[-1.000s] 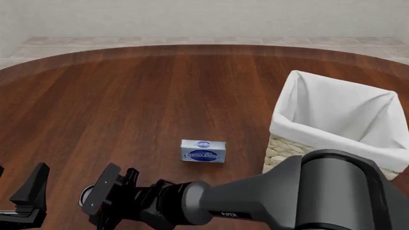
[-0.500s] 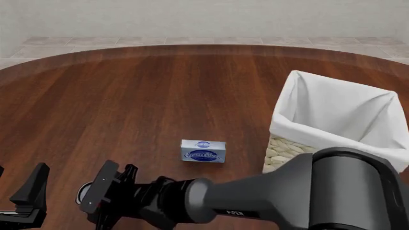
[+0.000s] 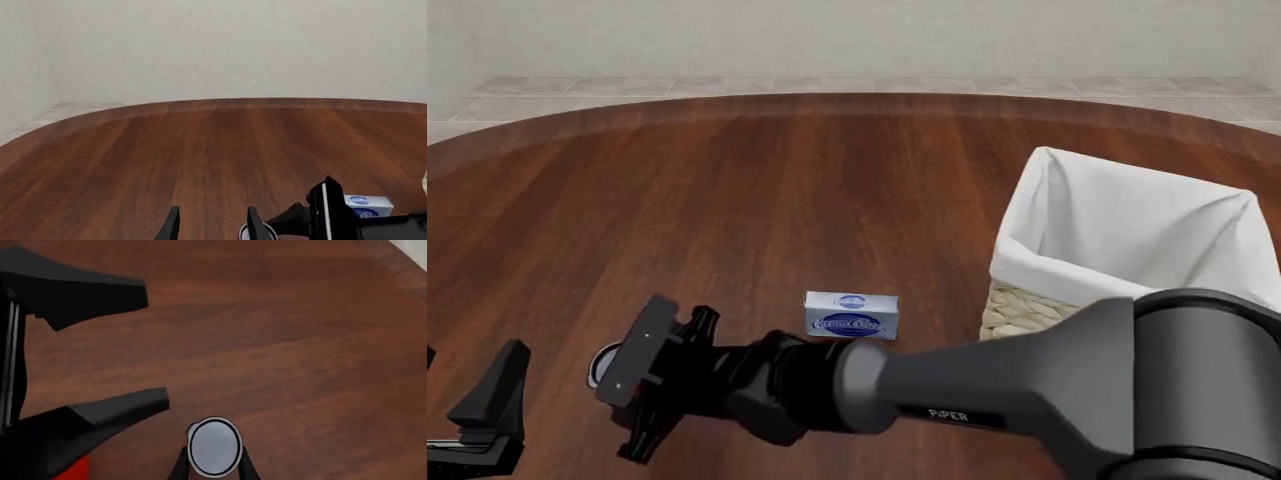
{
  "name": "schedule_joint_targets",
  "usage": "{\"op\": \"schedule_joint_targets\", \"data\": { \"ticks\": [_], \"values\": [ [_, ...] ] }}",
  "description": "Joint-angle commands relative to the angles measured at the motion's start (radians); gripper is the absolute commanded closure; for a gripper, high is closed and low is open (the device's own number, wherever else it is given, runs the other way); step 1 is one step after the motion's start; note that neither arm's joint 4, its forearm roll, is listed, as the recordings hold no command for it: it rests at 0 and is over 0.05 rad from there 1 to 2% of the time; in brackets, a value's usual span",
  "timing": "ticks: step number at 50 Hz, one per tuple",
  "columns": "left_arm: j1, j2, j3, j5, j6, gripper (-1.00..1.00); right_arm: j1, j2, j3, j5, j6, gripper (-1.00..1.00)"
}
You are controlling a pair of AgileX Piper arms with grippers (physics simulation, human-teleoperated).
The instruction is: Pick up the tomato sauce, and put it in the basket.
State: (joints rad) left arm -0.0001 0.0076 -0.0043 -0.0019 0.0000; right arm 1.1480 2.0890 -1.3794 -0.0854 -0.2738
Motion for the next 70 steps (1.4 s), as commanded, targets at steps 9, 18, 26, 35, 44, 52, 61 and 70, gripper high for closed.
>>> {"op": "schedule_joint_targets", "data": {
  "ticks": [9, 18, 26, 35, 44, 52, 61, 70],
  "values": [
    [0.000, 0.000, 0.000, 0.000, 0.000, -1.00, -0.028, -0.081, -0.004, 0.041, -0.033, 1.00],
    [0.000, 0.000, 0.000, 0.000, 0.000, -1.00, -0.045, -0.107, -0.004, 0.049, -0.053, 1.00],
    [0.000, 0.000, 0.000, 0.000, 0.000, -1.00, -0.070, -0.144, -0.002, 0.046, -0.067, 1.00],
    [0.000, 0.000, 0.000, 0.000, 0.000, -1.00, -0.096, -0.179, 0.007, 0.051, -0.088, 1.00],
    [0.000, 0.000, 0.000, 0.000, 0.000, -1.00, -0.137, -0.205, 0.005, 0.055, -0.102, 1.00],
    [0.000, 0.000, 0.000, 0.000, 0.000, -1.00, -0.155, -0.247, 0.028, 0.044, -0.089, 1.00],
    [0.000, 0.000, 0.000, 0.000, 0.000, -1.00, -0.189, -0.289, 0.041, 0.045, -0.075, 1.00],
    [0.000, 0.000, 0.000, 0.000, 0.000, -1.00, -0.222, -0.343, 0.059, 0.055, -0.097, 1.00]
  ]
}}
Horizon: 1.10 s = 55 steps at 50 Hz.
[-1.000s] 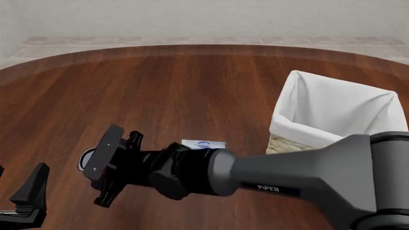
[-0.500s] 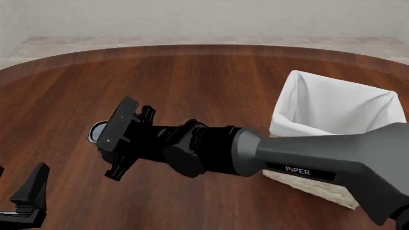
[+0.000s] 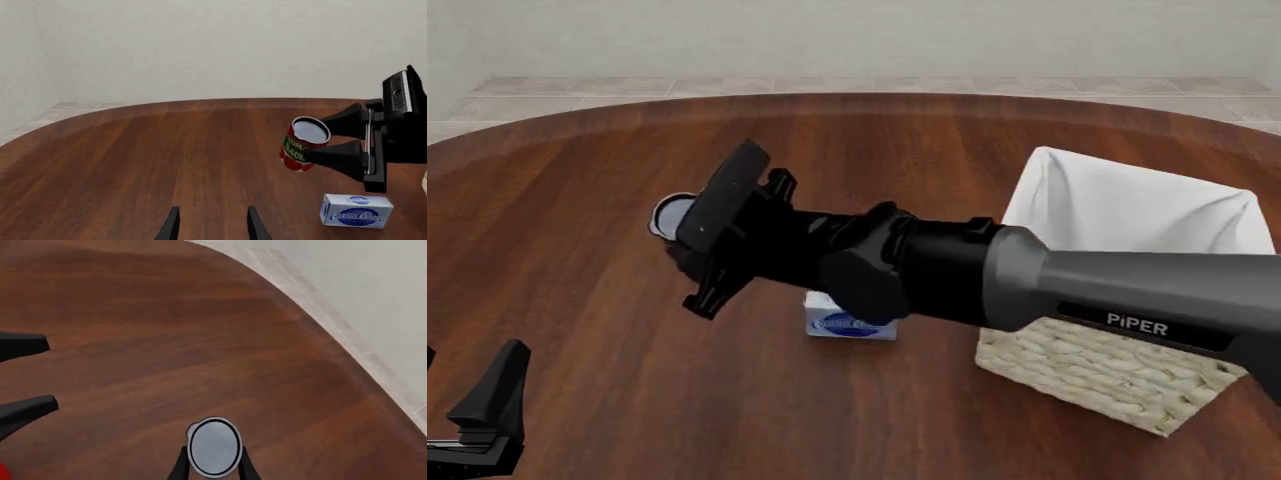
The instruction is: Pick up the tomato sauce, and put it in the basket.
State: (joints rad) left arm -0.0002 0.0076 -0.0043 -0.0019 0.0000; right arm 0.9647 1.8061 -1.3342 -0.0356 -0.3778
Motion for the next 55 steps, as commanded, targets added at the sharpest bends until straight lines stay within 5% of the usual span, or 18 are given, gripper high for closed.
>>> {"op": "schedule_joint_targets", "data": {
  "ticks": [1, 32, 55],
  "values": [
    [0.000, 0.000, 0.000, 0.000, 0.000, -1.00, -0.044, -0.066, 0.017, 0.007, 0.002, 1.00],
    [0.000, 0.000, 0.000, 0.000, 0.000, -1.00, -0.200, -0.151, 0.038, 0.044, -0.015, 1.00],
    [0.000, 0.000, 0.000, 0.000, 0.000, -1.00, -0.336, -0.275, 0.162, 0.024, -0.008, 1.00]
  ]
}}
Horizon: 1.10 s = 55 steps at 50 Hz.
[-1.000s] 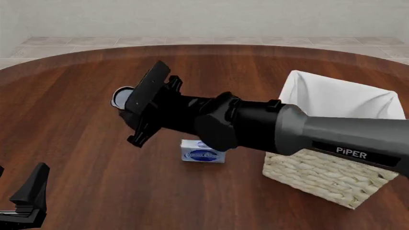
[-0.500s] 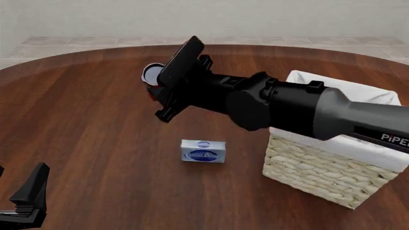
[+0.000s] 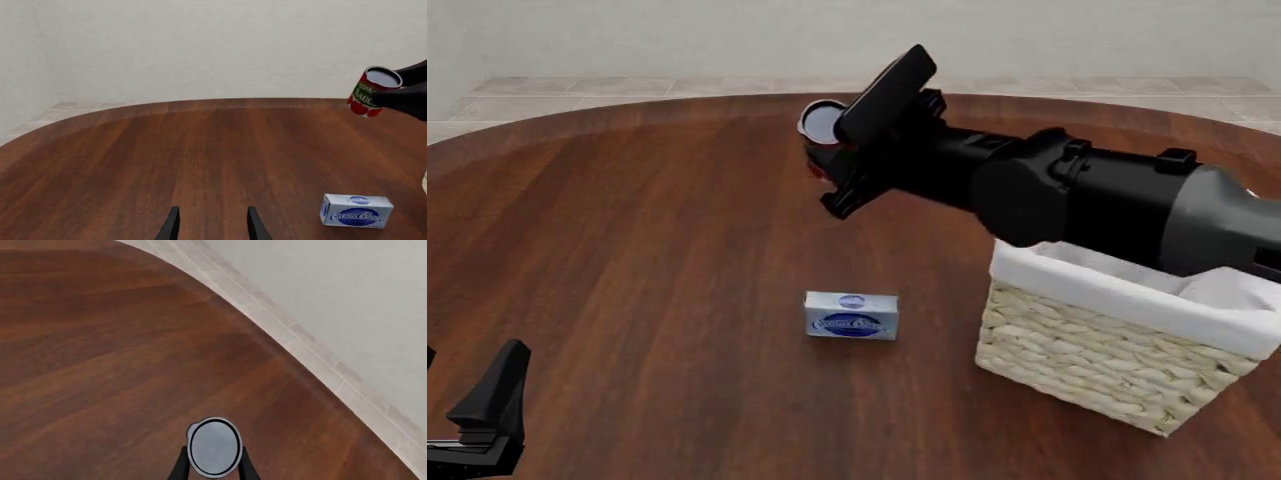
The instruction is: Pick up the tomato sauce, and put it in the basket.
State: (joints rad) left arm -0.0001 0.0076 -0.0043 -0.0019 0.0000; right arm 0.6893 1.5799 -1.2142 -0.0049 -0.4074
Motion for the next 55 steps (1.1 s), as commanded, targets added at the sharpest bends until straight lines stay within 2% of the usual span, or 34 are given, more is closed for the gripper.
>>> {"op": "schedule_joint_targets", "data": {
  "ticks": [1, 20, 35, 55],
  "values": [
    [0.000, 0.000, 0.000, 0.000, 0.000, -1.00, -0.070, -0.056, 0.050, -0.009, 0.022, 1.00],
    [0.000, 0.000, 0.000, 0.000, 0.000, -1.00, -0.208, -0.140, 0.123, -0.006, 0.028, 1.00],
    [0.000, 0.000, 0.000, 0.000, 0.000, -1.00, -0.277, -0.180, 0.148, 0.004, 0.035, 1.00],
    [0.000, 0.000, 0.000, 0.000, 0.000, -1.00, -0.367, -0.221, 0.178, 0.023, 0.019, 1.00]
  ]
}}
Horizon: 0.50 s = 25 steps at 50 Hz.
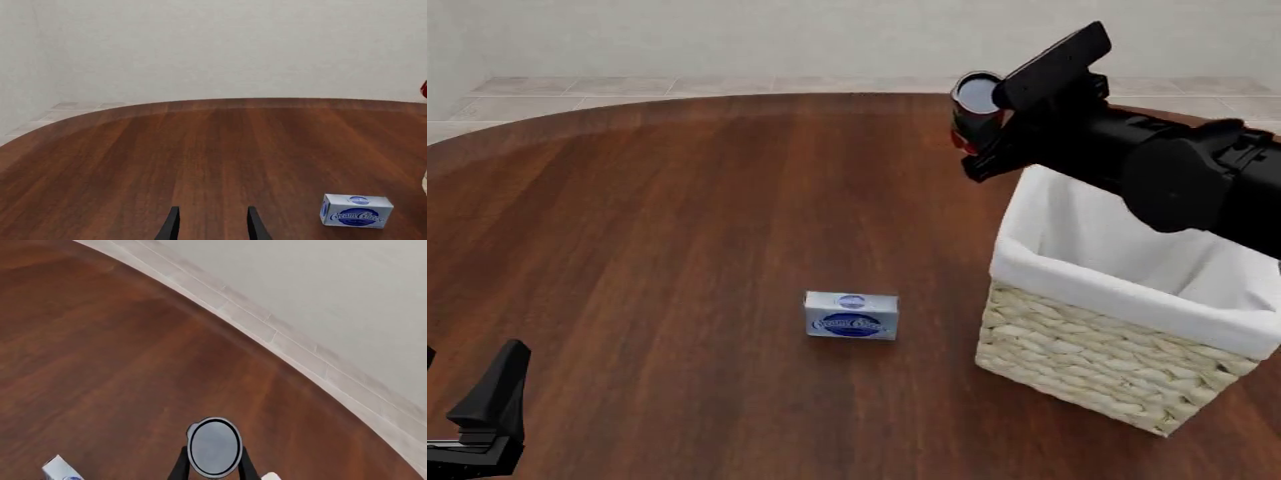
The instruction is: Pick up the tomato sauce, and put it in the basket.
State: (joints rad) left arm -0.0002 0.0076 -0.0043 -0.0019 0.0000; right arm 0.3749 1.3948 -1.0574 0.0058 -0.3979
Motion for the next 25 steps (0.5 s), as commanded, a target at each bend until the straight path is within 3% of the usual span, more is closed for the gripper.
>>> {"op": "schedule_joint_targets", "data": {
  "ticks": [1, 25],
  "values": [
    [0.000, 0.000, 0.000, 0.000, 0.000, -1.00, -0.060, -0.043, 0.024, 0.015, 0.007, 1.00],
    [0.000, 0.000, 0.000, 0.000, 0.000, -1.00, -0.186, -0.168, 0.097, 0.086, -0.011, 1.00]
  ]
}}
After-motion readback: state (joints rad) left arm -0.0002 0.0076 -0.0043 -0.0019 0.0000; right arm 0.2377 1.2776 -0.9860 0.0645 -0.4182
